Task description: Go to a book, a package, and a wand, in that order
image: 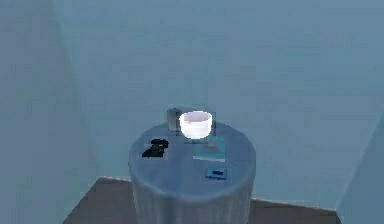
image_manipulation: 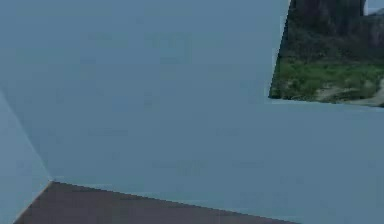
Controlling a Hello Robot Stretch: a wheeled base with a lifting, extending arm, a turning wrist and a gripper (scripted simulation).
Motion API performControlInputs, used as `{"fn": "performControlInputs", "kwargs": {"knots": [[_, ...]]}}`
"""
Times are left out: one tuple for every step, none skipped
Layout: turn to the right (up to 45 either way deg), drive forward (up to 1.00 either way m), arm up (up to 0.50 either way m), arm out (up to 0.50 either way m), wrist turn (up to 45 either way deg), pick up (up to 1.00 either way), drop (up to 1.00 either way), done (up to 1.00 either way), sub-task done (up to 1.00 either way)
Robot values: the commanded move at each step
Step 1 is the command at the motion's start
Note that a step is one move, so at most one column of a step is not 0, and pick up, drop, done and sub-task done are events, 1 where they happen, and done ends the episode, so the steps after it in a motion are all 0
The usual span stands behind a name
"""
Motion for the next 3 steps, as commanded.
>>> {"fn": "performControlInputs", "kwargs": {"knots": [[-45.0, 0.0, 0.0, 0.0, 0.0, 0.0, 0.0, 0.0, 0.0], [-45.0, 0.0, 0.0, 0.0, 0.0, 0.0, 0.0, 0.0, 0.0], [-45.0, 0.0, 0.0, 0.0, 0.0, 0.0, 0.0, 0.0, 0.0]]}}
